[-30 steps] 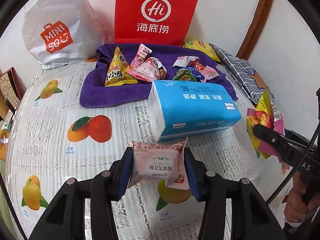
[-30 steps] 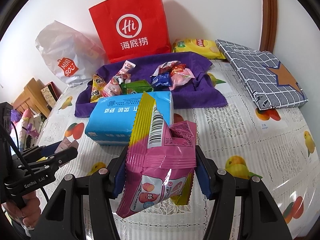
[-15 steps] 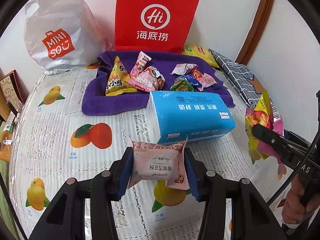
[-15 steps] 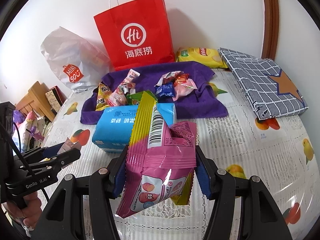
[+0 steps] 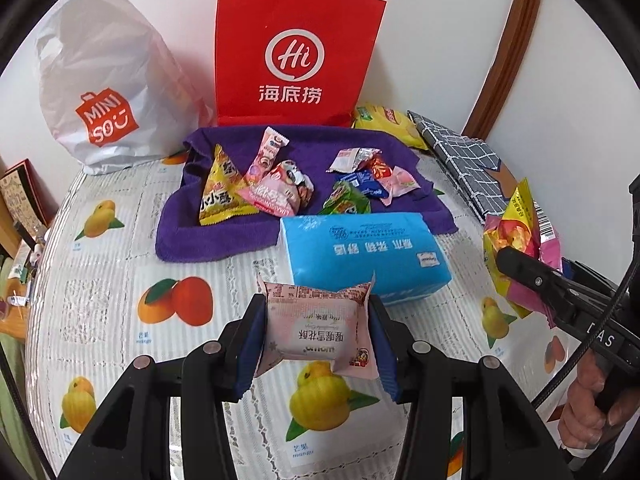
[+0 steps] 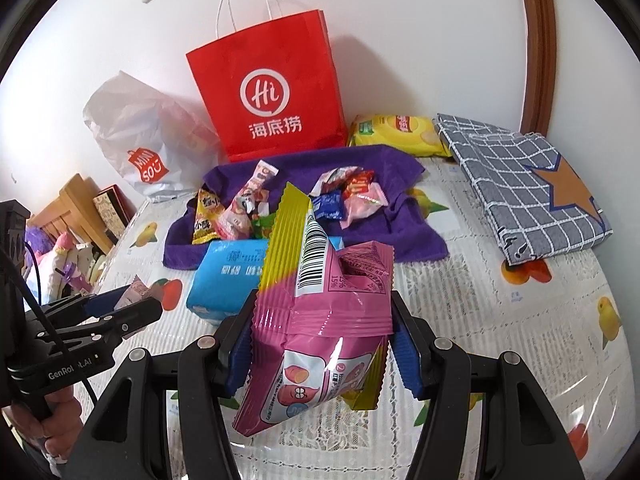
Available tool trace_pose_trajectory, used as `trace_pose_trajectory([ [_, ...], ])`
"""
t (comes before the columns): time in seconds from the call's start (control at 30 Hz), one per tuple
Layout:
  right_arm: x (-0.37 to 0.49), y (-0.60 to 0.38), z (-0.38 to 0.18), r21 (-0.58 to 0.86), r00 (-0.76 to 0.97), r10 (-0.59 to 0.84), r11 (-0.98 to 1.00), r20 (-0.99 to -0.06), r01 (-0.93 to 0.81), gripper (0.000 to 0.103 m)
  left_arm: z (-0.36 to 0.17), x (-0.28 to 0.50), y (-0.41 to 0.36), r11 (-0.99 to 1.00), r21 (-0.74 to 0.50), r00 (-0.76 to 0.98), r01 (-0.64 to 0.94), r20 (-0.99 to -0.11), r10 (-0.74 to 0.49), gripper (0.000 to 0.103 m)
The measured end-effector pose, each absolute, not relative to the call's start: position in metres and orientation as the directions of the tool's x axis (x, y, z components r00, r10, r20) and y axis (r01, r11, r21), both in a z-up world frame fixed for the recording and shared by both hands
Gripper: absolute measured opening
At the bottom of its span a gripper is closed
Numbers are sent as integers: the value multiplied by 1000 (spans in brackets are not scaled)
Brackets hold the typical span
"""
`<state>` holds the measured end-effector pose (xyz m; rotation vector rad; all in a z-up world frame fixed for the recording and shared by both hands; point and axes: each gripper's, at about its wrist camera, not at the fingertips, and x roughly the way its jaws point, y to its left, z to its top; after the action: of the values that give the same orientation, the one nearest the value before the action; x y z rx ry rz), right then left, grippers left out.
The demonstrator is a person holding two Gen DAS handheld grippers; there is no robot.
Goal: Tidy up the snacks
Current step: 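Carry the pink cake and pink-yellow bag with both grippers over the towel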
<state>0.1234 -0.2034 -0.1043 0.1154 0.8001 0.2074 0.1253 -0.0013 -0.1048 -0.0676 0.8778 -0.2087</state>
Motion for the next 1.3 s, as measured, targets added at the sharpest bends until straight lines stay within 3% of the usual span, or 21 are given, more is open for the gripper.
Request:
trace_pose_trajectory([
  [1.3,214,-190,-73,161,713,246,969,-657,-186,59,-60,197,9,982,-130,667,137,-721,-189,47],
])
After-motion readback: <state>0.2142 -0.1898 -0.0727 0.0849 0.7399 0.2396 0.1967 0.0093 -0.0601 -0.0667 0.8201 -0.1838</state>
